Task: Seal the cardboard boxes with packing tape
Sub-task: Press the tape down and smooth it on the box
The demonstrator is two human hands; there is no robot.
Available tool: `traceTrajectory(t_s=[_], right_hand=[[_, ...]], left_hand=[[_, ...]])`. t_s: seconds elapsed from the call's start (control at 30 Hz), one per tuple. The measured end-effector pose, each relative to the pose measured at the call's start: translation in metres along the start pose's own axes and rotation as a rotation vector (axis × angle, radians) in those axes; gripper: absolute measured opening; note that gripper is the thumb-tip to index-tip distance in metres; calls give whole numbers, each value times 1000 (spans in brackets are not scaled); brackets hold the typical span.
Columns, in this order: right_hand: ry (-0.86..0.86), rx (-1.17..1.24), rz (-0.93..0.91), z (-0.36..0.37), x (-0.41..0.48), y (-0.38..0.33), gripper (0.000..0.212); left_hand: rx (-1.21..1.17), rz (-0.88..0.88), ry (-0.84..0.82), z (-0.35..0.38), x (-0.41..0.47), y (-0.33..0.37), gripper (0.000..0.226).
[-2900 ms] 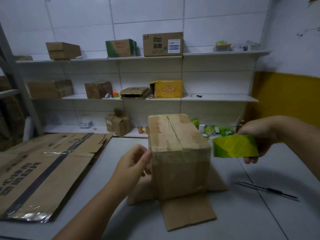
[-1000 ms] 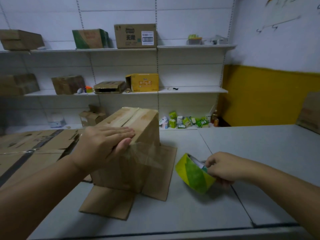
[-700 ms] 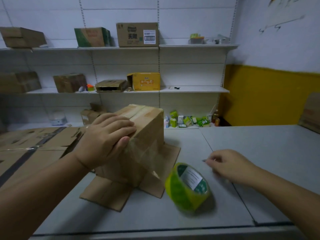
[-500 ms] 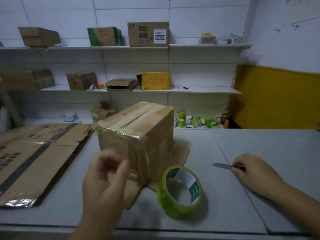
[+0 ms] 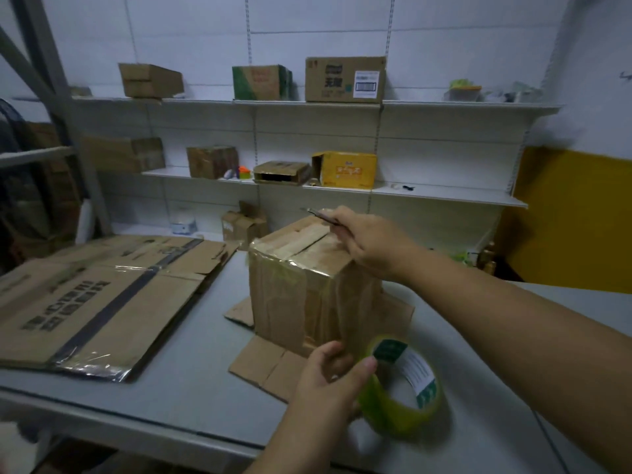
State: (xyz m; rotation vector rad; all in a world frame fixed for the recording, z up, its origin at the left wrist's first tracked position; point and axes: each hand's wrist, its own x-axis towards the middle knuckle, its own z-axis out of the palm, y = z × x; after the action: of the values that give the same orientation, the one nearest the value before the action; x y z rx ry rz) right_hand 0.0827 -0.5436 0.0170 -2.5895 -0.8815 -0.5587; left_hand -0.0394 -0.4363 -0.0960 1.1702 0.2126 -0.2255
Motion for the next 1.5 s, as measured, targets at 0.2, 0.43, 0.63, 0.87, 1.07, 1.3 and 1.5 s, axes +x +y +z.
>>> traceTrajectory(t_s=[0.2, 0.43, 0.63, 0.87, 1.07, 1.3, 1.5], right_hand=[[174, -191, 105, 17, -6, -2, 24], [95, -512, 224, 1, -26, -27, 11], [104, -534, 330, 4, -19, -33, 12], [128, -476, 312, 4, -23, -26, 18], [211, -71, 55, -41, -45, -11, 21], [-187, -317, -193, -23, -80, -21, 37], [-37, -410, -326, 12, -79, -8, 40]], left_hand=[[-46, -18, 17, 1, 6, 4, 41], [113, -60, -248, -32, -27, 13, 15], [248, -50, -244, -37, -36, 22, 13], [86, -60, -378, -28, 6, 1, 15], [-165, 90, -661, -30, 2, -30, 37], [-26, 142, -742, -24, 9, -5, 33], [-76, -19, -570, -20, -3, 0, 45]])
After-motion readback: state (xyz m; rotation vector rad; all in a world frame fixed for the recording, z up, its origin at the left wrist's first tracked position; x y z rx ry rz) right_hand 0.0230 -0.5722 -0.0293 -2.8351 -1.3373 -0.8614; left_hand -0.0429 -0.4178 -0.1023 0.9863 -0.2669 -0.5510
